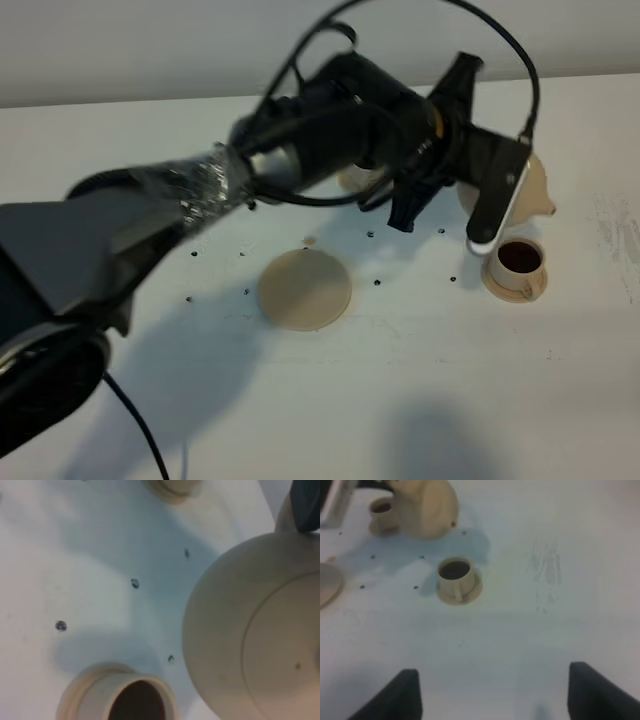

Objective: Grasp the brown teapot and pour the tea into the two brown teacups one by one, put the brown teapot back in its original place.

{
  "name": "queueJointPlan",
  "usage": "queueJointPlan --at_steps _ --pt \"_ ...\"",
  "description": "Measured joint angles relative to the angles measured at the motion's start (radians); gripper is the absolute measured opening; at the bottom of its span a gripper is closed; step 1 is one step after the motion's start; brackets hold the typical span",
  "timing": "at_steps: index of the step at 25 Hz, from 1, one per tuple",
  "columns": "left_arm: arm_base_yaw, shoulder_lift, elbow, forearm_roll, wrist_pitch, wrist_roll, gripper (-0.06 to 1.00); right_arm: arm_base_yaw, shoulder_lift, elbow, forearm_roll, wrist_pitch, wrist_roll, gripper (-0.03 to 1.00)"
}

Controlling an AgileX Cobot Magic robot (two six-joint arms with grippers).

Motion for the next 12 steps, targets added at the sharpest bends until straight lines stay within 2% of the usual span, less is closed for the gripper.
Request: queueJointPlan --at_steps 3,9,12 --pt "0.01 -0.022 0.0 -0.02 0.086 -0.129 0.09 0.0 0.0 0.0 0.0 0.0 0.0 0.59" --pt "0.026 -0.032 0.0 -0.1 0.234 -0.49 0.09 0.0 0.0 0.0 0.0 0.0 0.0 0.59" --pt "0.026 -0.032 0.0 -0.109 0.298 -0.64 0.09 0.0 0.0 0.0 0.0 0.0 0.0 0.59"
